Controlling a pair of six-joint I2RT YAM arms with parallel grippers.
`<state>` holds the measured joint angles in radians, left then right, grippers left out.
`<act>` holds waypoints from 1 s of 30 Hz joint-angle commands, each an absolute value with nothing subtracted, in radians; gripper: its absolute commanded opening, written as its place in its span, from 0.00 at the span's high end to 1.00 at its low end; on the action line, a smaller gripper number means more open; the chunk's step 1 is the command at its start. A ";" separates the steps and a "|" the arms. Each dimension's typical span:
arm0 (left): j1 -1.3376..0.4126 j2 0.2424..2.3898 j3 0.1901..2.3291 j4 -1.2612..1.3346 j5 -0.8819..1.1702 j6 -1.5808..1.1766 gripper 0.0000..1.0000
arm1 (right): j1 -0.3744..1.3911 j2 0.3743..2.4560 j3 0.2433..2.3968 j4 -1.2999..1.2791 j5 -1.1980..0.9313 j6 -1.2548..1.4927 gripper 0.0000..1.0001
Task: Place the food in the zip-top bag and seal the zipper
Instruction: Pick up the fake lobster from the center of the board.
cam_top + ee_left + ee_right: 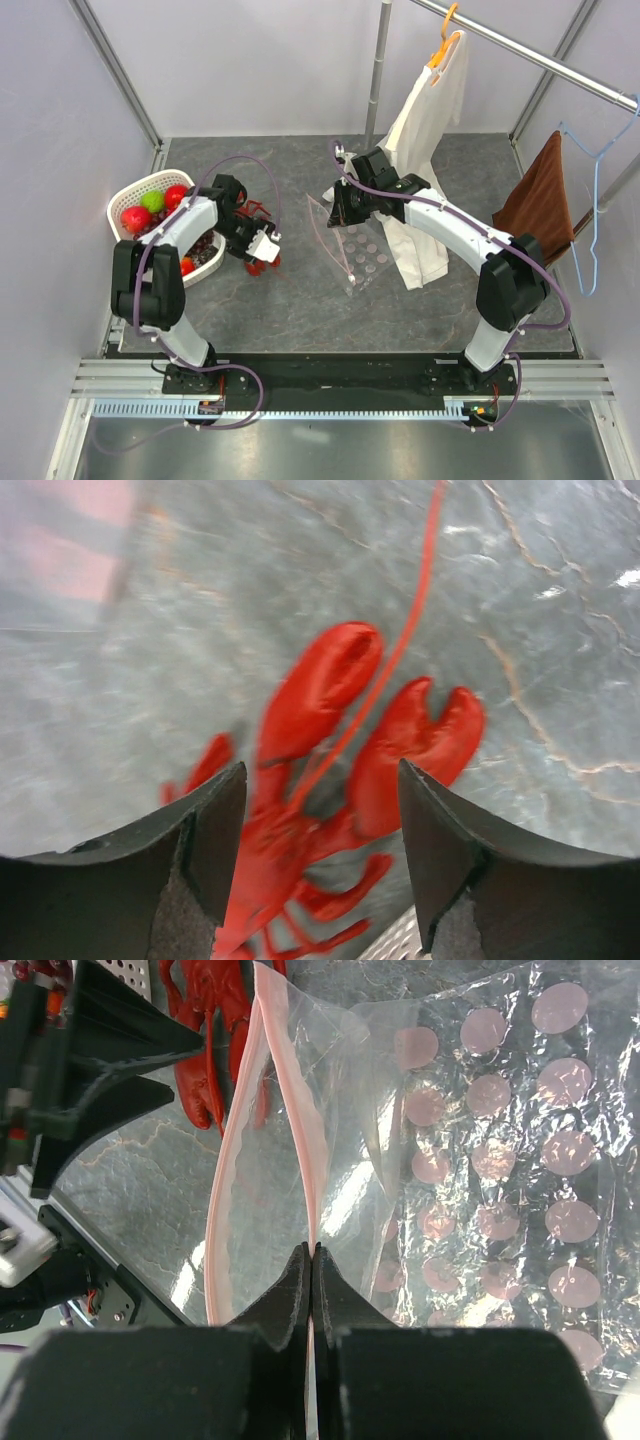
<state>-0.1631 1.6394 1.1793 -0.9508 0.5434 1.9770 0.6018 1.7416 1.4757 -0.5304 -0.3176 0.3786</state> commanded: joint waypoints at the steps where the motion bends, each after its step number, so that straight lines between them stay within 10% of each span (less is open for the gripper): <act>1: -0.166 1.710 1.242 -0.993 0.497 2.477 0.31 | 0.592 1.703 1.480 -0.505 -0.334 0.383 1.00; 24: -0.224 1.899 1.266 -0.821 0.377 2.381 0.34 | 0.561 1.707 1.460 -0.499 -0.350 0.387 1.00; 30: -0.241 1.910 1.238 -0.821 0.319 2.387 0.55 | 0.555 1.713 1.460 -0.492 -0.356 0.391 1.00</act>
<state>-0.2298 1.8885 1.2648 -0.8349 0.3737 1.9770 0.5625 1.7416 1.4620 -0.5297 -0.3405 0.3794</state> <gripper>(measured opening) 0.509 0.010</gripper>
